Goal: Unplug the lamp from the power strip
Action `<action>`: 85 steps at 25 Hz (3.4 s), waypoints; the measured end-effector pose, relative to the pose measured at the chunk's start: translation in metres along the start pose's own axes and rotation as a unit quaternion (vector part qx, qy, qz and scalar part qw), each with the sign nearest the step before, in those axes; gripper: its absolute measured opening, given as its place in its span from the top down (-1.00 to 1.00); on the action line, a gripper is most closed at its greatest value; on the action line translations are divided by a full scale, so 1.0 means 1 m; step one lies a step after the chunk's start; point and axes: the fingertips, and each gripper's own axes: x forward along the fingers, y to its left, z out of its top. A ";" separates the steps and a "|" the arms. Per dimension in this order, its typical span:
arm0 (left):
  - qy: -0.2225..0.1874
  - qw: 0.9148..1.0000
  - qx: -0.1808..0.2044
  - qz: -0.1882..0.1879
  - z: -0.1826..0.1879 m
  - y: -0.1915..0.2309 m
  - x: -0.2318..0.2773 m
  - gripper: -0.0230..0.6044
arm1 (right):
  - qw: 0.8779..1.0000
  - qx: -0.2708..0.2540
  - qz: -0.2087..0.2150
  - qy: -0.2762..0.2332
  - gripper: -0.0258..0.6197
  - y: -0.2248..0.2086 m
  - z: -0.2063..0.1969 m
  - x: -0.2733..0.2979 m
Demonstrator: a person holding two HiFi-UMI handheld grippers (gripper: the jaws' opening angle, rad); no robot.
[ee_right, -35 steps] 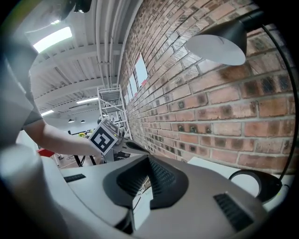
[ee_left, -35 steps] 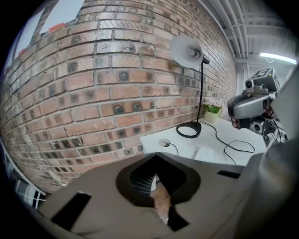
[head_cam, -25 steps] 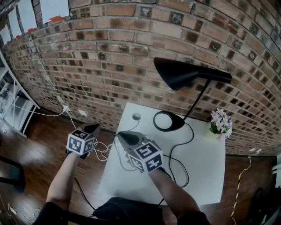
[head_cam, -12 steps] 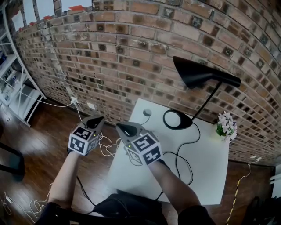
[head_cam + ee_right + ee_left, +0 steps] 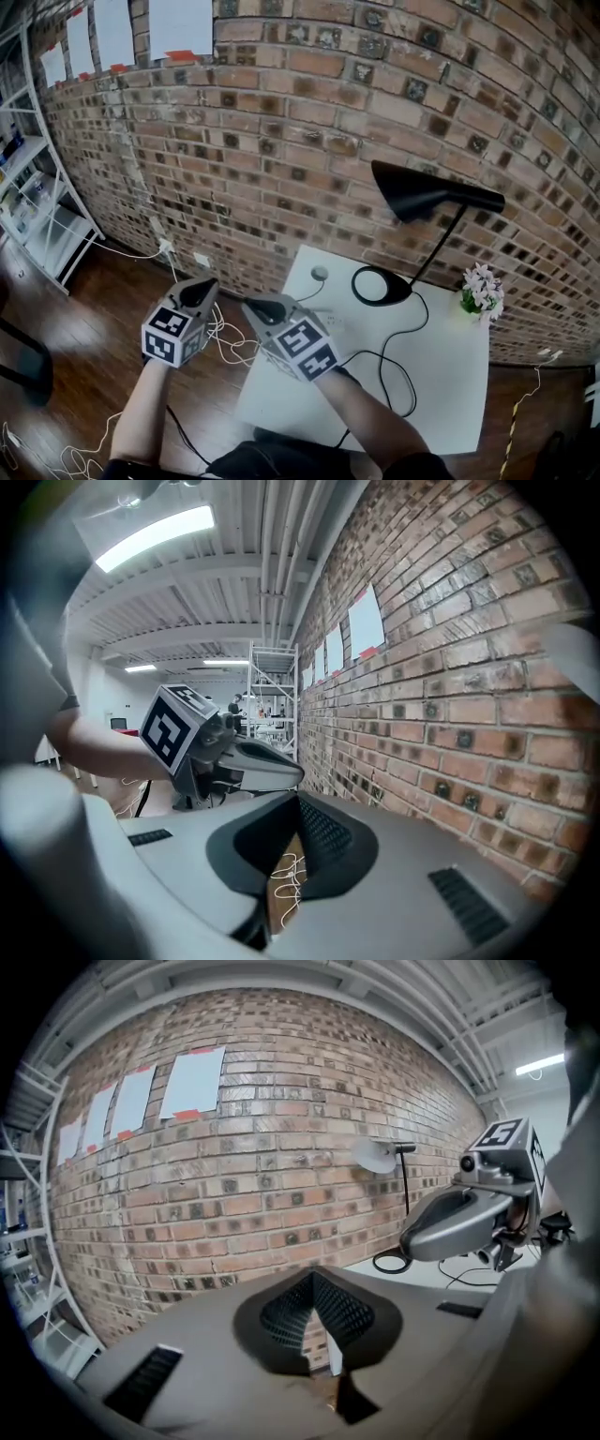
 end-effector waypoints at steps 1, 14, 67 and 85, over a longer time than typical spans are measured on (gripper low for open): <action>-0.003 1.000 0.008 0.001 0.003 0.000 -0.003 0.96 | 1.000 -0.003 -0.002 -0.001 0.91 0.002 0.003 -0.002; -0.087 0.992 0.059 -0.065 0.060 -0.069 -0.018 0.95 | 0.994 -0.037 -0.100 -0.007 0.91 0.001 0.016 -0.084; -0.155 0.872 0.193 -0.423 0.166 -0.691 -0.026 0.95 | 0.887 0.039 -0.453 -0.075 0.91 0.014 -0.121 -0.652; -0.156 0.793 0.176 -0.562 0.168 -0.768 -0.010 0.95 | 0.821 0.059 -0.567 -0.009 0.91 0.010 -0.134 -0.713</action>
